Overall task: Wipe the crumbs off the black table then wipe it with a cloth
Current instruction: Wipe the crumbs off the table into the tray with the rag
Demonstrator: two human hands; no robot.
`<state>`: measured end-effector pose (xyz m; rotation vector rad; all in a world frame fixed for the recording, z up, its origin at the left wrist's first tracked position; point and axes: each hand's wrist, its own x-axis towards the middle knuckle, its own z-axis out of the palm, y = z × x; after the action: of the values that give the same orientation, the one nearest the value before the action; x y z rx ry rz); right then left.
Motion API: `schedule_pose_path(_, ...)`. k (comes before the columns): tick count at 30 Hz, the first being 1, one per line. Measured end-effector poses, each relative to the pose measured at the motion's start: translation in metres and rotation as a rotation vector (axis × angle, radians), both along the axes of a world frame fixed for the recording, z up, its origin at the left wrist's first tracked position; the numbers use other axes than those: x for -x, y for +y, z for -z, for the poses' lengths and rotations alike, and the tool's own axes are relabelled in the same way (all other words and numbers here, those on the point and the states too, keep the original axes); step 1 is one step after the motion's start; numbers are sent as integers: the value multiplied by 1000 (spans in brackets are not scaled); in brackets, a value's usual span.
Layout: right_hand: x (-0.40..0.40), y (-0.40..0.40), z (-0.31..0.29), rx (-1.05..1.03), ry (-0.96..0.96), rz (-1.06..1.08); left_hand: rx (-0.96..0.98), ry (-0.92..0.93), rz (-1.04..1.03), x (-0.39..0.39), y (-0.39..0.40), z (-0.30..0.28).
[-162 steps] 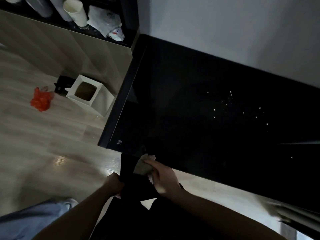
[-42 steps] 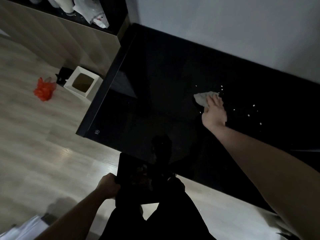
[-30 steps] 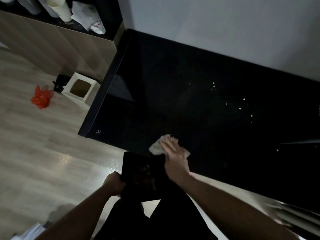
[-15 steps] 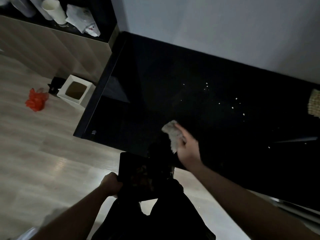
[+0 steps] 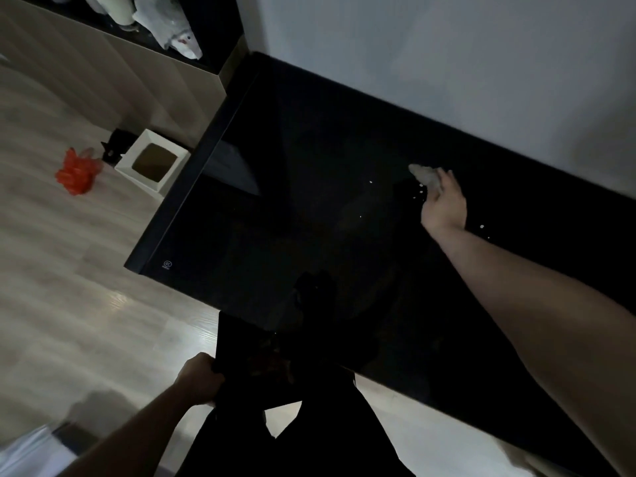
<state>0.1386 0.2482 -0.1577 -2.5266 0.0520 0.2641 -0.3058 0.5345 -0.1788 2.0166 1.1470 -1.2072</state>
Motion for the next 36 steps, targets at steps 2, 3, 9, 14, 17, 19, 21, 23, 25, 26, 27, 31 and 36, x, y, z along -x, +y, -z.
schedule_pose_path(2, -15, 6, 11, 86, 48, -44, -6, -3, -31, 0, 2, 1)
schedule_pose_path(3, -19, 11, 16, 136, 76, -73, -8, -3, -46, 1, 4, 2)
schedule_pose_path(9, 4, 55, 34, 276, 24, -174, -20, -11, -88, 0, 10, 1)
schedule_pose_path(14, 54, 78, 37, 217, -13, -427, -24, 5, -40, 0, 11, -3)
schedule_pose_path(17, 114, 80, 40, 105, -53, -527, -16, -3, -16, 2, 14, -7)
schedule_pose_path(19, 163, 81, 40, 18, -34, -565, 2, -9, -1, 3, 17, -8)
schedule_pose_path(21, 217, 82, 39, -64, 11, -603, 28, -6, 11, 4, 19, -10)
schedule_pose_path(23, 272, 83, 36, -158, 65, -633, 51, -3, 23, 5, 21, -11)
schedule_pose_path(25, 324, 86, 32, -239, 131, -653, 65, 0, 27, 5, 21, -12)
schedule_pose_path(26, 347, 89, 29, -277, 187, -654, 66, -3, 35, 5, 20, -12)
schedule_pose_path(27, 369, 92, 26, -309, 262, -655, 66, -11, 43, 4, 19, -14)
schedule_pose_path(31, 419, 92, 13, -473, 472, -533, 72, -17, 69, -1, 14, -18)
schedule_pose_path(36, 372, 66, -19, -562, 397, -207, 87, -20, 87, 0, 17, -16)
